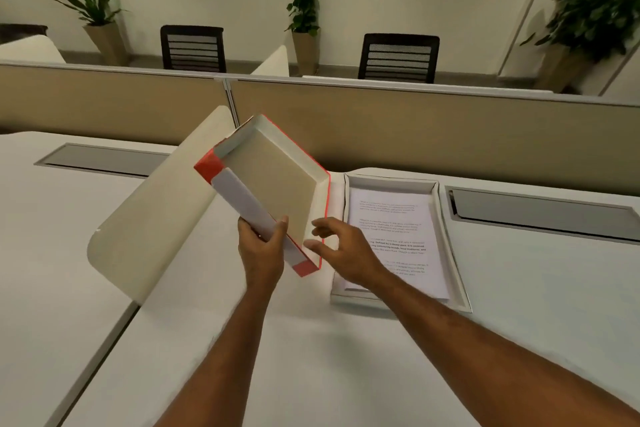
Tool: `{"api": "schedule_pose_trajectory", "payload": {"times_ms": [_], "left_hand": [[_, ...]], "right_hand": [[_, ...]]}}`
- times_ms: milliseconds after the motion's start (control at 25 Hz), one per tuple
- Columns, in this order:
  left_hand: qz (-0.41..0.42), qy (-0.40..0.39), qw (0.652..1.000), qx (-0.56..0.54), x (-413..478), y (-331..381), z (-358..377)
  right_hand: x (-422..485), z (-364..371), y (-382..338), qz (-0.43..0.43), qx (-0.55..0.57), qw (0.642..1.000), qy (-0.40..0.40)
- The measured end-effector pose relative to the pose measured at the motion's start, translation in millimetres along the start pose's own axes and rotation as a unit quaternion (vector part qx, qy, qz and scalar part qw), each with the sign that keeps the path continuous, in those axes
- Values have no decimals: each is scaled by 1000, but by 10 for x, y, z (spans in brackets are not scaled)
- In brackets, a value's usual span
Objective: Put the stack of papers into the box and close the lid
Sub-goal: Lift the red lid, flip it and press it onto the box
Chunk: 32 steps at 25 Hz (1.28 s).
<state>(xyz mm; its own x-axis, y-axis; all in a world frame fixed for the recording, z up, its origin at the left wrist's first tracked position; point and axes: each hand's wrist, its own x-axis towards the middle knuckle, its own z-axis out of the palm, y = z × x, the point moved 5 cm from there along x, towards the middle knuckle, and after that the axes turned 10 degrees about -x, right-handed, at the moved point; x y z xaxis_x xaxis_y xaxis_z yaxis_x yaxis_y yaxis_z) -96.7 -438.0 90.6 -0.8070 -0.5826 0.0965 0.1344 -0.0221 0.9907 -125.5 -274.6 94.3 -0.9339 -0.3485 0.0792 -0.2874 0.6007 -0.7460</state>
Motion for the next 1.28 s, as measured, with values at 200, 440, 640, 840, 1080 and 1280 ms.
{"api": "schedule_pose_trajectory", "payload": {"times_ms": [200, 440, 640, 840, 1080, 1280], "left_hand": [[95, -132, 980, 112, -104, 288, 253], [225, -209, 919, 248, -295, 619, 641], [282, -270, 858, 334, -443, 593, 944], [355, -326, 786, 387, -555, 596, 1092], [-57, -148, 976, 150, -94, 162, 587], [-253, -250, 930, -96, -230, -15, 888]], "right_hand": [[78, -1121, -11, 66, 123, 983, 122], [76, -2052, -708, 118, 308, 942, 66], [-53, -2040, -422, 209, 286, 933, 58], [-164, -2090, 201, 263, 260, 908, 196], [-531, -2206, 705, 283, 305, 878, 236], [-682, -2062, 1111, 305, 358, 847, 247]]}}
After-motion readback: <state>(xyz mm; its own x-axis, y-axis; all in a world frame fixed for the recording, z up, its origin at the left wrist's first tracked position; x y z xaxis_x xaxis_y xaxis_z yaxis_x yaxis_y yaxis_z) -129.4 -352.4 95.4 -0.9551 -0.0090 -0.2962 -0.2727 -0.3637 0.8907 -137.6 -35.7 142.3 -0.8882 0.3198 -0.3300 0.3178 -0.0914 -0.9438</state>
